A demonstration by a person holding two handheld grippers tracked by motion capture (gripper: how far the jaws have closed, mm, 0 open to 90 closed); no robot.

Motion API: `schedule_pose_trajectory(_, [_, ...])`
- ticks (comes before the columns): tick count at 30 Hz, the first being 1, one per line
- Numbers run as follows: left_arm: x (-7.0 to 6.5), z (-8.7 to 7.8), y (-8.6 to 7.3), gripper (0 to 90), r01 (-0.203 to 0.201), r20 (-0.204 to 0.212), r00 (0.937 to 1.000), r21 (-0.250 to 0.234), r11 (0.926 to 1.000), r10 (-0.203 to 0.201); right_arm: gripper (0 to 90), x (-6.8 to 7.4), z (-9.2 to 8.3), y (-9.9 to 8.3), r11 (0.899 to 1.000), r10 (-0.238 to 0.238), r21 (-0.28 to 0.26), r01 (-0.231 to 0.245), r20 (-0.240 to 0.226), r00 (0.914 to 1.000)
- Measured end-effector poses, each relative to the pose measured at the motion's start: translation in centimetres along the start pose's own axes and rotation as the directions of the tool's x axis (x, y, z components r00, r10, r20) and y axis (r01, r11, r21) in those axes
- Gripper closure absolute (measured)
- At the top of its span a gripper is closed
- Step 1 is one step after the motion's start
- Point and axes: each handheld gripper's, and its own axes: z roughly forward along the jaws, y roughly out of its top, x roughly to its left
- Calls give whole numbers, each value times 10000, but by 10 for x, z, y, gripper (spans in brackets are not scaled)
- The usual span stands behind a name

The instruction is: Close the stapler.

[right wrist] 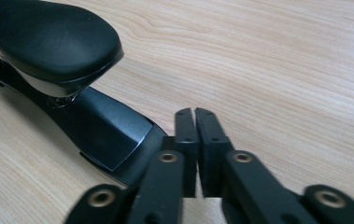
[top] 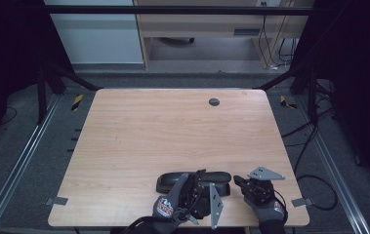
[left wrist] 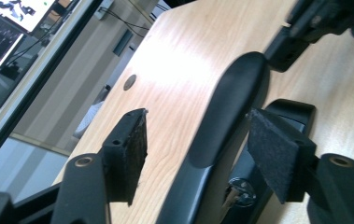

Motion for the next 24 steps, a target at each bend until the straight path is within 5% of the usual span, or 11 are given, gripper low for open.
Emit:
schedule_pose_trajectory(12, [32,-11,-25,428,1193,-323,9923,-6,9929,-1193,900,-2,-9,4,9995,80,-306,-77,102,9999])
schedule_pose_trajectory(19, [57,-15,-48,432,2130,-829,9739,113,9770,-2114,900,-5,-19,11,9972,535,-530,-534,15,9986])
schedule_pose_trajectory(24, [72,-20,-63,432,2604,-1199,9591,179,9653,-2565,900,-2,-25,14,9971,279,-714,-277,17,9996])
